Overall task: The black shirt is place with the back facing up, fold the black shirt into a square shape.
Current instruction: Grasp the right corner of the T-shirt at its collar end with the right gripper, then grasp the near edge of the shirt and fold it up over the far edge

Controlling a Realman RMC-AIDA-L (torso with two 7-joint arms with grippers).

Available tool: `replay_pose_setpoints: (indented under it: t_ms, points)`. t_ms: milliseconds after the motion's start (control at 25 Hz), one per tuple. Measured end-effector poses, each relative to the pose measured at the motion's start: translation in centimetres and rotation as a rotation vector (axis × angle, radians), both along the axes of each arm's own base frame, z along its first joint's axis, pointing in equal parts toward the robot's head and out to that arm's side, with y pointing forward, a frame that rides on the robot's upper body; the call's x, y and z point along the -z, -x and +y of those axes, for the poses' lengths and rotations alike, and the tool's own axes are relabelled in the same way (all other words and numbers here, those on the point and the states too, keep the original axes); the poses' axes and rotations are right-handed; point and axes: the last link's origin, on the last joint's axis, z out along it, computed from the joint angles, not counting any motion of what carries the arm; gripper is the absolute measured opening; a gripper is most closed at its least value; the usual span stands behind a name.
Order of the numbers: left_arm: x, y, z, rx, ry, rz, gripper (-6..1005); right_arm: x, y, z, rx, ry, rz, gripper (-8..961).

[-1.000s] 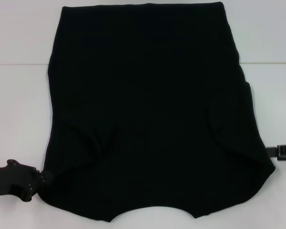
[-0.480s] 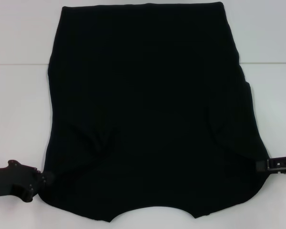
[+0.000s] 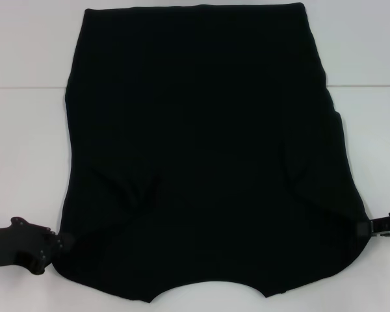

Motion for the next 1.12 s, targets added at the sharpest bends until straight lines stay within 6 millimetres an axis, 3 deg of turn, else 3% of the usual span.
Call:
replay_pose_setpoints:
  t_ms: [400, 840, 1120]
  points:
    - [0.0, -0.8, -0.3, -0.025, 0.022, -0.065, 20, -0.1, -1.0, -1.3, -0.046, -0.013, -0.003, 31]
    - [-0.8, -0.7, -3.3, -0.088, 0.093, -0.166, 20, -2.4, -2.7, -5.0, -0.125, -0.035, 0.063, 31]
    - [-1.3, -0.5, -5.5, -0.113, 0.128, -0.23, 21, -2.7, -3.5, -8.5, -0.145, 0.004, 0.116, 32]
